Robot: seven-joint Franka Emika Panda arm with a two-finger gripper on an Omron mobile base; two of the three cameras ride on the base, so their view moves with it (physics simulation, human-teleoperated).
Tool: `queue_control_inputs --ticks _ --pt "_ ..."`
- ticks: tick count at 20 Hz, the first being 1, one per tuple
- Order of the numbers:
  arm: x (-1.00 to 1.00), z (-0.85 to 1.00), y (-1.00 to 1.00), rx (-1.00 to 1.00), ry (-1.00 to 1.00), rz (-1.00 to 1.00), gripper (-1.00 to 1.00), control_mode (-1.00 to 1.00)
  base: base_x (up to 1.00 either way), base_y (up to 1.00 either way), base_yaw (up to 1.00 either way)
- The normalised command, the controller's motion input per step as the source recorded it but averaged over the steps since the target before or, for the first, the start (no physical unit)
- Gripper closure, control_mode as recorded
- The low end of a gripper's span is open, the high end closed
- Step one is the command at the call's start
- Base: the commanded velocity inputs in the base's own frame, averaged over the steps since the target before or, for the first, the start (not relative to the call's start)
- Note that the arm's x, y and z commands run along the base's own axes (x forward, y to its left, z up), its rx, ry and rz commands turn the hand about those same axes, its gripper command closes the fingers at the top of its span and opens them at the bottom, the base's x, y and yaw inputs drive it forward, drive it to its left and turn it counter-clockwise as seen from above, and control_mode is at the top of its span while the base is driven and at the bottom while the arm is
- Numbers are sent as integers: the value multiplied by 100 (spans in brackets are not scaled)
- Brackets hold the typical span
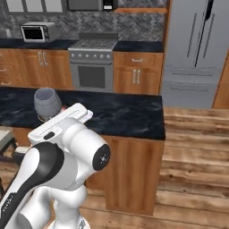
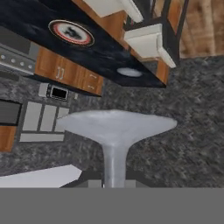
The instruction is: Retrieve the wine glasses from the counter and place one next to each plate.
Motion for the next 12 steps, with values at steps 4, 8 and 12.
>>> queue_control_inputs --ticks 4,8,12 --pt "0 0 0 0 0 0 100 100 -46 99 -31" --pt "0 0 0 0 0 0 100 100 -32 80 -3" --pt "0 0 0 0 0 0 100 100 20 25 2"
